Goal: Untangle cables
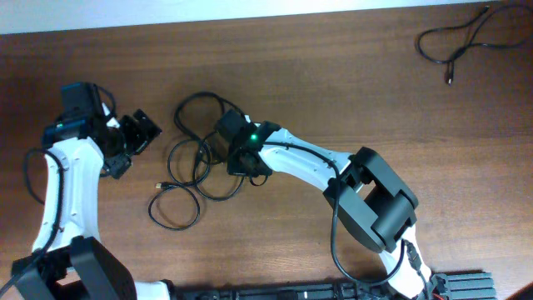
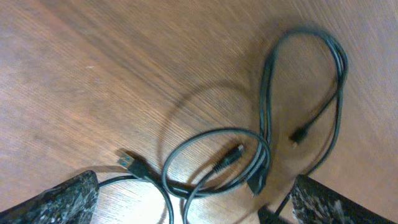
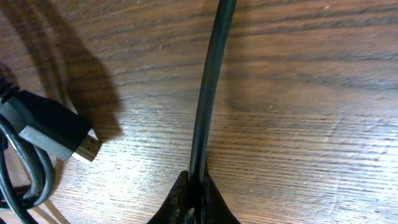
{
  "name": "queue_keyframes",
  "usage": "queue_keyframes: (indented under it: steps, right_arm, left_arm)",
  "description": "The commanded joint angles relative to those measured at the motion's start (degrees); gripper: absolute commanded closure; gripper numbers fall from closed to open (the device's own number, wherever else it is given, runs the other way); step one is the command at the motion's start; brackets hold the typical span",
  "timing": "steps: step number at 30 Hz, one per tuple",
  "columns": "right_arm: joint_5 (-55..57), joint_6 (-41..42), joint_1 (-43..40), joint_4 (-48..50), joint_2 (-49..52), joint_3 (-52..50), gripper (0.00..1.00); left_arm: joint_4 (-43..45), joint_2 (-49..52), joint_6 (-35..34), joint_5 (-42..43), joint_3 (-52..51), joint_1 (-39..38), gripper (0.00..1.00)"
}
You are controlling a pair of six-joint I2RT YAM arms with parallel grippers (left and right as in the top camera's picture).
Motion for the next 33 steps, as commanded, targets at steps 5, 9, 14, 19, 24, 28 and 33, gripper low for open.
queue_keyframes:
  steps: [5,9,14,19,24,28,33]
  right_arm:
    - [3.76,0.46,-3.1,-2.82,2.93,-1.14,0.96]
    - [3.74,-1.25,-3.45,-2.78,2.93,-1.14,0.96]
    - [3.74,-1.25,-3.45,-2.8,2.93,-1.14,0.96]
    - [3.74,-1.25,-3.45,-2.8,2.93,-1.14,0.96]
    - [3.74,-1.25,-3.45,-2.8,2.93,-1.14,0.96]
    - [3.48,-2.91,-3.65,-3.21,2.89,-1.11,0.96]
    - [-0.33,-4.04,-5.6,-5.95,2.86,-1.11,0.96]
  left_arm:
    - [1.55,-0.24,27.85,1.4,-5.42,-9.66,0.01]
    - [6.32,-0.24,29.05,-8.63,-10.38,-10.16,0.12]
    - [15.54,-0.24,29.03,-9.94,-15.39,-10.19,0.16]
    - [20.72,-0.24,29.03,-9.94,-18.1,-10.19,0.35]
    - [26.36,-0.24,26.34,-8.2,-21.97,-10.19,0.36]
    - [32.33,-0.24,24.13,-7.82,-25.66,-10.19,0.48]
    - [40.19,-0.24,16.06,-7.82,-30.18,-10.19,0.61]
